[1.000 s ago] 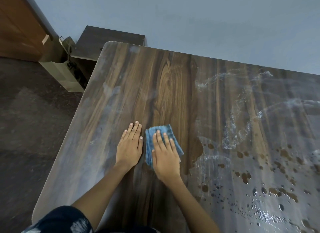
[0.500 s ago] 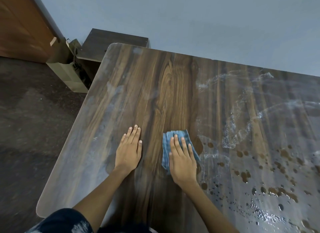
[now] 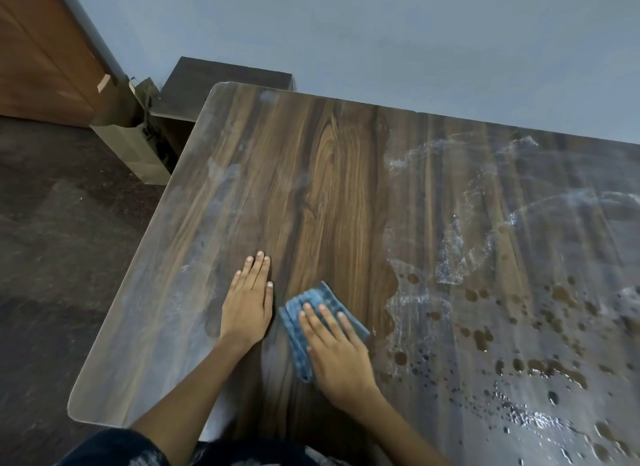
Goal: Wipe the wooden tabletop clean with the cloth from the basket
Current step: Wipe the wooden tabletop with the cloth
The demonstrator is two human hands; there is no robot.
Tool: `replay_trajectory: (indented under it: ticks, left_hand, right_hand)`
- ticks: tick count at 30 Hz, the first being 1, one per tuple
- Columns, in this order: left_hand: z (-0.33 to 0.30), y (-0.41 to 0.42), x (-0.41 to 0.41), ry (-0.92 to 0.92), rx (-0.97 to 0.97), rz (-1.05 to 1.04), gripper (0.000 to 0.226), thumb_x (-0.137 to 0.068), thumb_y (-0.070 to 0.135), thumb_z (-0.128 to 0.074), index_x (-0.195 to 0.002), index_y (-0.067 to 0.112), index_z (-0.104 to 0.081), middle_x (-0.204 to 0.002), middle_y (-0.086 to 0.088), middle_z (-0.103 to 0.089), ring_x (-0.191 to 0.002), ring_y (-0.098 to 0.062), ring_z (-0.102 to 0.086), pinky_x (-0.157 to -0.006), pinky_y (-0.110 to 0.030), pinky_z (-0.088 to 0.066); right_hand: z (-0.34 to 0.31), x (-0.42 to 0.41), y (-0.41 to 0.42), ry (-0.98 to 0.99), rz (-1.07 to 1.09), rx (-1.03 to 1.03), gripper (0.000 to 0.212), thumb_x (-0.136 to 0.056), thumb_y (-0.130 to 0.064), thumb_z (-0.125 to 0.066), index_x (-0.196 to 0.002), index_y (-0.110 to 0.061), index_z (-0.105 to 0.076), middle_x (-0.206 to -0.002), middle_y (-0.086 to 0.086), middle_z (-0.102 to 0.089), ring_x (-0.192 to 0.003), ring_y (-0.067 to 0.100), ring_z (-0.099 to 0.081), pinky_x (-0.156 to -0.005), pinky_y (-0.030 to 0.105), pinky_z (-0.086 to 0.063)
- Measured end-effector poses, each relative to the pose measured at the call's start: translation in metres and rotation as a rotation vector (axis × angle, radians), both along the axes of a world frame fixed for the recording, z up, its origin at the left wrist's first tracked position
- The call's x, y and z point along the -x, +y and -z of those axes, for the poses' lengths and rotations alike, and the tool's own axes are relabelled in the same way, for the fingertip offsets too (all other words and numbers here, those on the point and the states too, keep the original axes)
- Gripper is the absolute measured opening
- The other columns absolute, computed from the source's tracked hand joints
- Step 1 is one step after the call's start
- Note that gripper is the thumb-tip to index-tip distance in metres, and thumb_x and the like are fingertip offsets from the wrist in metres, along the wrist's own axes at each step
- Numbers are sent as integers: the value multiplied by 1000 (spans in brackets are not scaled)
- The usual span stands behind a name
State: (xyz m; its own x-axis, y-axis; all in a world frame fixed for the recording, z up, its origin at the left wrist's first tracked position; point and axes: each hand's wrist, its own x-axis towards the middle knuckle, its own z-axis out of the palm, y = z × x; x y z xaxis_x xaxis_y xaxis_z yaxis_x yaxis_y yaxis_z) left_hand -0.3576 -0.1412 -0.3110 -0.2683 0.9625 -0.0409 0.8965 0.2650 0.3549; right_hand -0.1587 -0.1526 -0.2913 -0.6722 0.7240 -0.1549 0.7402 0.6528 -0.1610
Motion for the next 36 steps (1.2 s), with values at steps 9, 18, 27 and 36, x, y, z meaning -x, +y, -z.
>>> replay_trajectory:
  ticks: [9, 18, 27, 36]
  left_hand:
    - [-3, -20, 1, -14, -3, 42, 64, -89, 39, -4, -144, 10, -20, -152, 1, -16, -139, -9, -5, -114, -28, -7]
    - [-1, -64, 29, -30, -9, 170, 56, -91, 26, -15, -139, 3, -34, -147, -5, -31, -137, -19, -25, -111, -23, -7]
    - [0, -106, 18, -56, -21, 145, 66, -89, 37, -3, -143, 6, -25, -152, -4, -21, -140, -14, -9, -113, -28, -5]
    - [2, -155, 20, -61, -12, 159, 65, -89, 35, -2, -144, 8, -24, -152, -1, -19, -141, -14, -10, -113, -28, -6]
  right_hand:
    - [-2, 24, 64, 25, 513, -47, 54, -95, -30, -17, -145, -14, -30, -149, -1, -35, -139, 21, -28, -113, 46, -21]
    - [1, 42, -59, -35, 51, 58, 65, -81, -42, -38, -140, -15, -38, -143, 0, -45, -134, 18, -37, -111, 45, -26]
    - [-8, -11, -29, -47, 500, -9, 54, -99, -32, -8, -150, -15, -8, -157, -2, -13, -145, 18, -6, -116, 38, 1]
    - [-6, 77, -94, 18, 263, 24, 53, -93, -29, -27, -142, -14, -38, -147, 2, -40, -136, 22, -36, -111, 45, -23]
